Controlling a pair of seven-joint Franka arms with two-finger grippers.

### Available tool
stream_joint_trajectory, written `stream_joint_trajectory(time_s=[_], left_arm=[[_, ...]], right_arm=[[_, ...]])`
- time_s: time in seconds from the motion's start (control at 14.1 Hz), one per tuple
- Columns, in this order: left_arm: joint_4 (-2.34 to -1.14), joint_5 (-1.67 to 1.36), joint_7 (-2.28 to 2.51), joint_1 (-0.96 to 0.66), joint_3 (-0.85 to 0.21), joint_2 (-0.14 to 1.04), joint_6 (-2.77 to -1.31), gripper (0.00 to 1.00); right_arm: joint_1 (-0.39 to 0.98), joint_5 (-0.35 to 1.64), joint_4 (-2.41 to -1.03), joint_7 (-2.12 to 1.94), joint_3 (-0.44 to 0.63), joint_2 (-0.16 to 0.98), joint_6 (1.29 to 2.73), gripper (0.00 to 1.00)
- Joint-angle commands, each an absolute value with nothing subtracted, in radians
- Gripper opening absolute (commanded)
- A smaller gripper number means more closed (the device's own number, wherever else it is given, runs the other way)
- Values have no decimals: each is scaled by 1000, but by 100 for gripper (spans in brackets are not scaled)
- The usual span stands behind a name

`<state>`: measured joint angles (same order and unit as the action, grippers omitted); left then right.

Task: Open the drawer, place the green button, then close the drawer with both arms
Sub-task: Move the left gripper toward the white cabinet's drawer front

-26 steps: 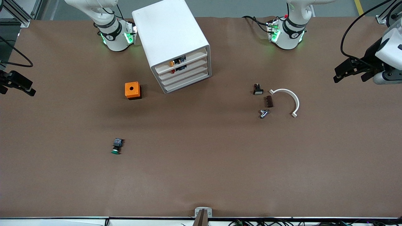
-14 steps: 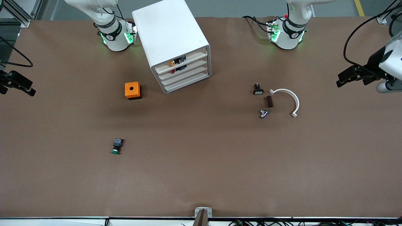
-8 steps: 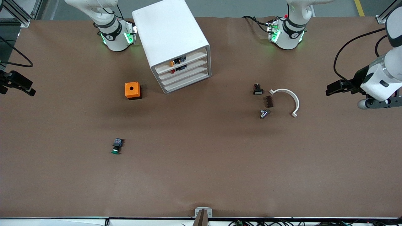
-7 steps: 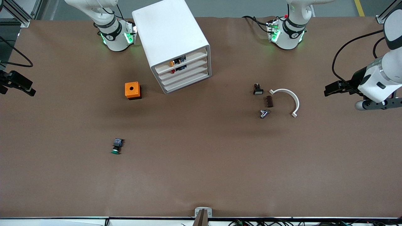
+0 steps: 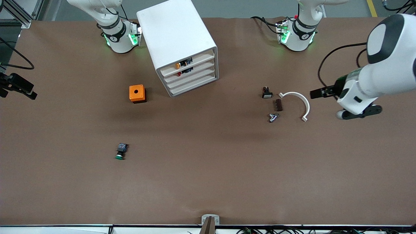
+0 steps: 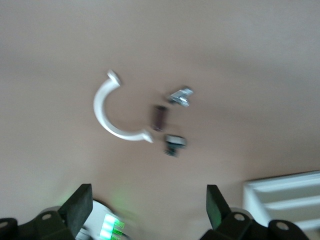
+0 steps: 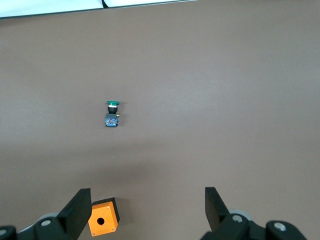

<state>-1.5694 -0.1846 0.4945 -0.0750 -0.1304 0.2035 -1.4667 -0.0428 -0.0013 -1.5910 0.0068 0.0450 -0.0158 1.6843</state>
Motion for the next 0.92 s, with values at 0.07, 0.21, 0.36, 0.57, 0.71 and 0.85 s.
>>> stream_joint_trajectory(time_s=[0.07, 0.21, 0.36, 0.57, 0.71, 0.85], left_arm=[[-1460, -346, 829, -132, -129, 348, -1422, 100], [-1436, -423, 996, -162, -129, 418, -1422, 100], [-1416, -477, 1151, -190, -130, 487, -1424, 100], [-1381, -581, 1360, -231, -130, 580, -1427, 100], [-1359, -647, 1509, -261, -132, 644, -1433, 100], [-1347, -696, 1654, -299, -132, 705, -1460, 100]], right_arm=[[-52, -8, -1583, 5, 35, -17, 1680, 100], [-52, -8, -1583, 5, 35, -17, 1681, 100], [-52, -8, -1583, 5, 35, -17, 1681, 100], [-52, -8, -1583, 5, 35, -17, 1681, 100], [-52, -8, -1583, 5, 35, -17, 1681, 100], [-52, -8, -1583, 5, 35, -17, 1681, 100]])
